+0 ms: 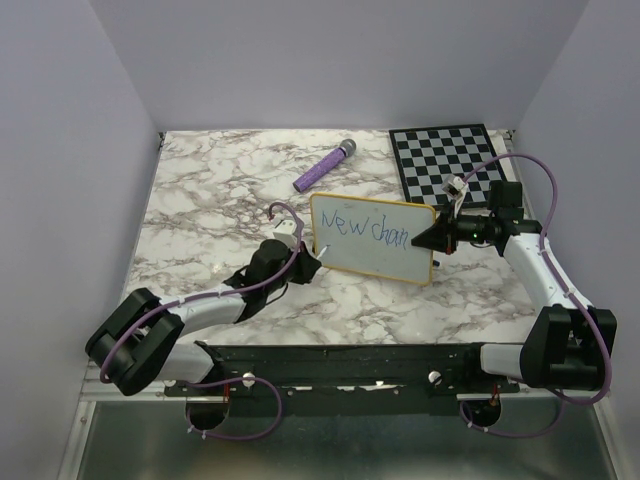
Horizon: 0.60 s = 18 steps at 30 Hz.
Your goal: Write a sentence on the whiteboard
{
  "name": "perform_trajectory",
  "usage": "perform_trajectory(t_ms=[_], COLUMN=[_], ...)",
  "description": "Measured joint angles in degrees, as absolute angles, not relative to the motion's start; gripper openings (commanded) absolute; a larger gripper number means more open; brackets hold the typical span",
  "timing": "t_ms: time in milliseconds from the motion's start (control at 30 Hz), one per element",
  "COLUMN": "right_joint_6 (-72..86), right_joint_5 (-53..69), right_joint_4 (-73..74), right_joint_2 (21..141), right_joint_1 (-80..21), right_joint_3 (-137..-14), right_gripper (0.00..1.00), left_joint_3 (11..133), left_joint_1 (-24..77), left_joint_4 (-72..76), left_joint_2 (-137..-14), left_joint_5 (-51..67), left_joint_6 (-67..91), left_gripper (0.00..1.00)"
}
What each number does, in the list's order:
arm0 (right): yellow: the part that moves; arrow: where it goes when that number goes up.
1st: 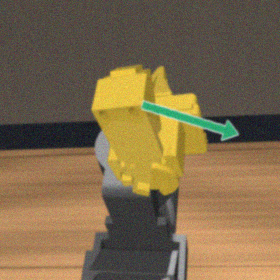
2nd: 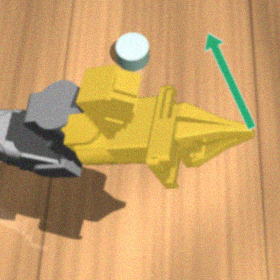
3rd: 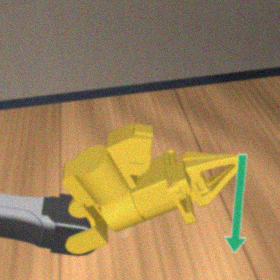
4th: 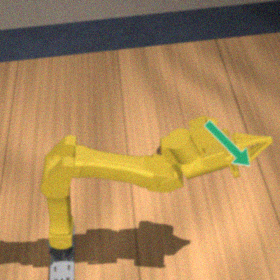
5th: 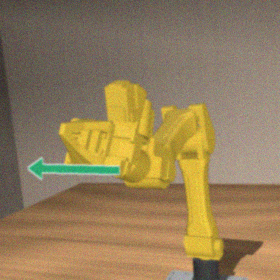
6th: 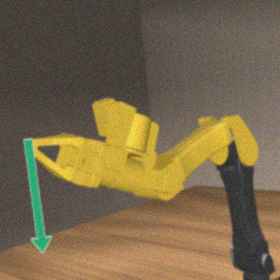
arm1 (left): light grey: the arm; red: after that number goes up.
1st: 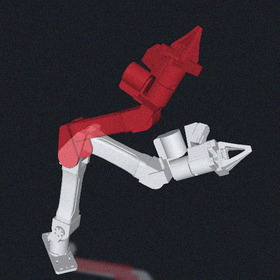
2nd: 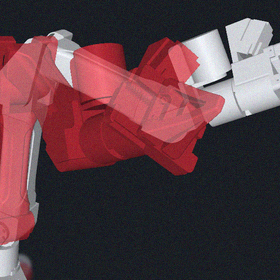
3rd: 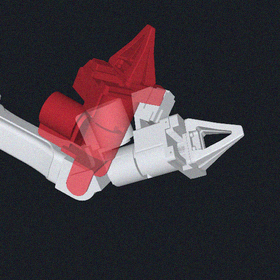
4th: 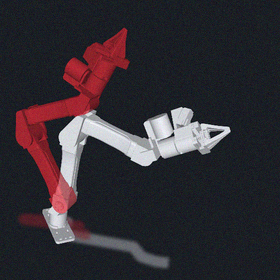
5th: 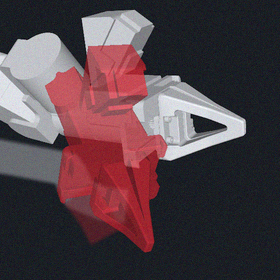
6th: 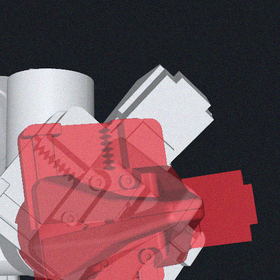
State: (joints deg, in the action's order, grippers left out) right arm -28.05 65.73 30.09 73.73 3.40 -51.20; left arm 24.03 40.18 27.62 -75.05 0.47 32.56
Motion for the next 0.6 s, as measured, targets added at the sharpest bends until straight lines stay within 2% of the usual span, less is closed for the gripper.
perform_trajectory(t_ms=[600], right_joint_6=[-28.01], right_joint_5=[65.73], right_joint_4=[30.09], right_joint_2=[73.73], right_joint_1=[3.4], right_joint_3=[-51.2], right_gripper=[0.01], left_joint_3=[24.43], left_joint_1=[39.35], left_joint_4=[26.13], left_joint_2=[-75.57], left_joint_5=[0.67], left_joint_6=[33.06], left_gripper=[0.0])
